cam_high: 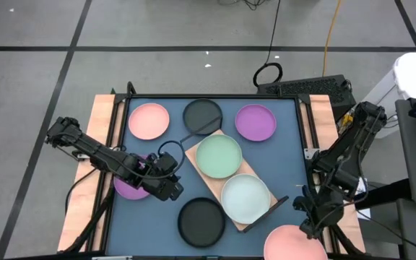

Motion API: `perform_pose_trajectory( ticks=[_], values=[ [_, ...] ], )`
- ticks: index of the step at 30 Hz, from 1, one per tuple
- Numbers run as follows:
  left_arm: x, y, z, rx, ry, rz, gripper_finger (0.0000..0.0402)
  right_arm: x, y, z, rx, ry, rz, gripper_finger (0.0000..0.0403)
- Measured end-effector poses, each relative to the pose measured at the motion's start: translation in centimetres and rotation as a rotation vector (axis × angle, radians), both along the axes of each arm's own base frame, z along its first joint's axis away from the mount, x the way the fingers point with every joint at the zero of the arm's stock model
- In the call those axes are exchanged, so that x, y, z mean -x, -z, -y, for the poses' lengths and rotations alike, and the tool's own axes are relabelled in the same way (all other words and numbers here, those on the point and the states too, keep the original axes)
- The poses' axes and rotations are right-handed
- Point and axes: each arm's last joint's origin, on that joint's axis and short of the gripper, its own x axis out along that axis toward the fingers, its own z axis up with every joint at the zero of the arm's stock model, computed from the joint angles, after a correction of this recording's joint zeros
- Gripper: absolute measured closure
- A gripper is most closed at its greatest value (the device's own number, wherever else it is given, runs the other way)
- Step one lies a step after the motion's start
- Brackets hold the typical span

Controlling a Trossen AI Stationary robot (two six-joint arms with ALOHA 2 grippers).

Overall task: Place and stack plates onto a shelf
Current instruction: Stack the bottom light orange plate on top of the green plate on the shelf

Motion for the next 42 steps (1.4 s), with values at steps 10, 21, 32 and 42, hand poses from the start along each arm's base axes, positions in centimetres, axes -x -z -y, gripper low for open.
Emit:
perform_pose_trajectory(
  ticks=[10, 21, 32, 42],
  values=[
    [0.3, 0.0, 0.7, 0.037, -0.032, 0.017, 0.0256, -1.0, -5.8, -1.0, -0.029, 0.095, 0.088, 0.0403],
    [0.8, 0.0, 1.6, 0.044, -0.013, 0.02, 0.0256, -2.9, -9.8, -1.1, -0.015, 0.27, 0.133, 0.0403],
    [0.9, 0.0, 1.9, 0.056, -0.02, 0.025, 0.0256, -6.4, -10.2, 1.6, 0.117, 0.571, 0.261, 0.0403],
    [0.9, 0.0, 1.8, 0.045, -0.025, 0.032, 0.0256, -9.7, -9.8, 6.6, 0.321, 0.671, 0.343, 0.0403]
  ],
)
